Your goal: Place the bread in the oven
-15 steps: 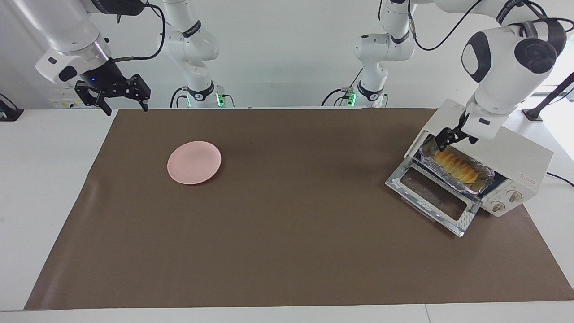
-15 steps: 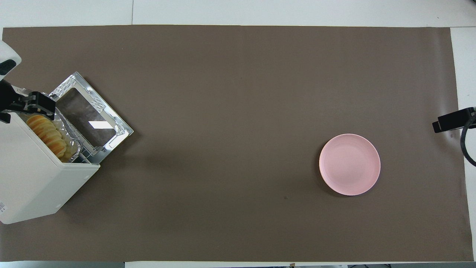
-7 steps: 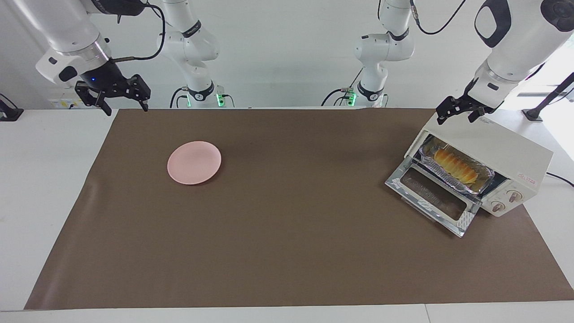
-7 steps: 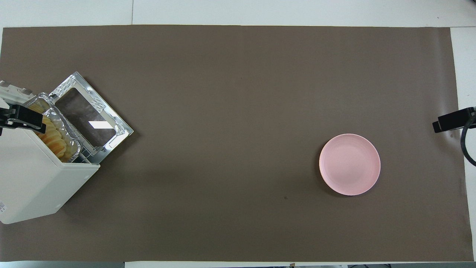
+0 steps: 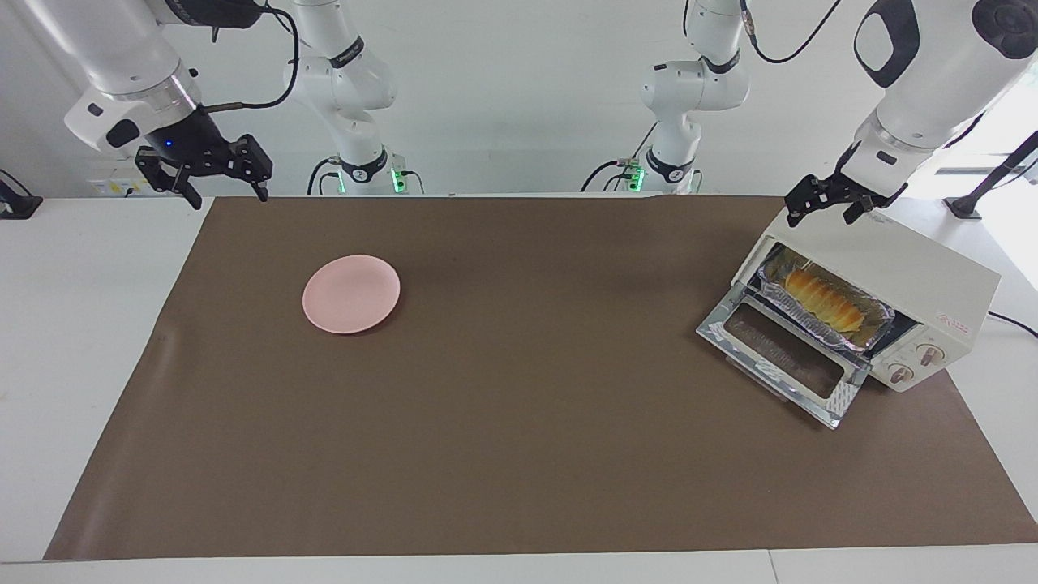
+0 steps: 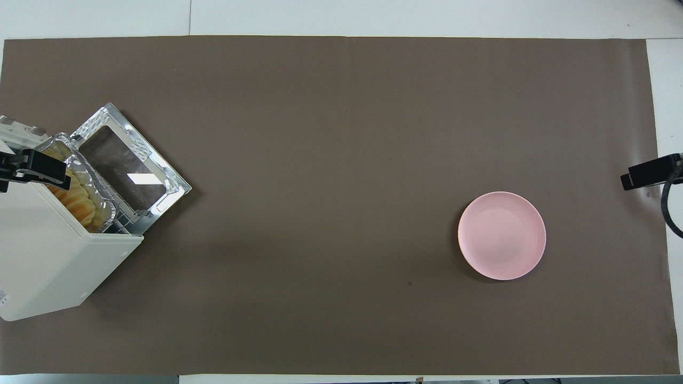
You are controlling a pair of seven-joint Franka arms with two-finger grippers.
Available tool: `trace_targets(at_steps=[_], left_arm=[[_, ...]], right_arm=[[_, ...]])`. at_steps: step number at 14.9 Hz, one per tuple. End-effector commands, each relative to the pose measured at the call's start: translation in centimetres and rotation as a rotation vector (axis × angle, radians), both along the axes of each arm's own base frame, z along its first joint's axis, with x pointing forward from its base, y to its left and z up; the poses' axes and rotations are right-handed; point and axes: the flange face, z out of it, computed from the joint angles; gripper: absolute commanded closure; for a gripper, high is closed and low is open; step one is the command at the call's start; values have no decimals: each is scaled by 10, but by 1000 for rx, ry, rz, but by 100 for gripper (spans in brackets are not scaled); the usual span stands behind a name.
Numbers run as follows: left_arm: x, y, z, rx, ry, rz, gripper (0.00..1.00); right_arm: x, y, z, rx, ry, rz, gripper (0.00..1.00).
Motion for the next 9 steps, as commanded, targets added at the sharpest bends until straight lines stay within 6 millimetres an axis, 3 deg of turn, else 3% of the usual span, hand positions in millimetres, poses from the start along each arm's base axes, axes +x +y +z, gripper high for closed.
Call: trace_targets(at_steps=[1, 6, 9], left_arm=[[0, 0, -1, -12, -22, -10, 0], [-2, -3, 14, -10, -38, -25, 0], [0, -20, 16, -13, -62, -63, 0]], right_arm=[[-3, 0, -1, -13, 12, 11, 0], [-3, -1, -1, -13, 12, 9, 0], [-3, 0, -1, -13, 12, 11, 0]])
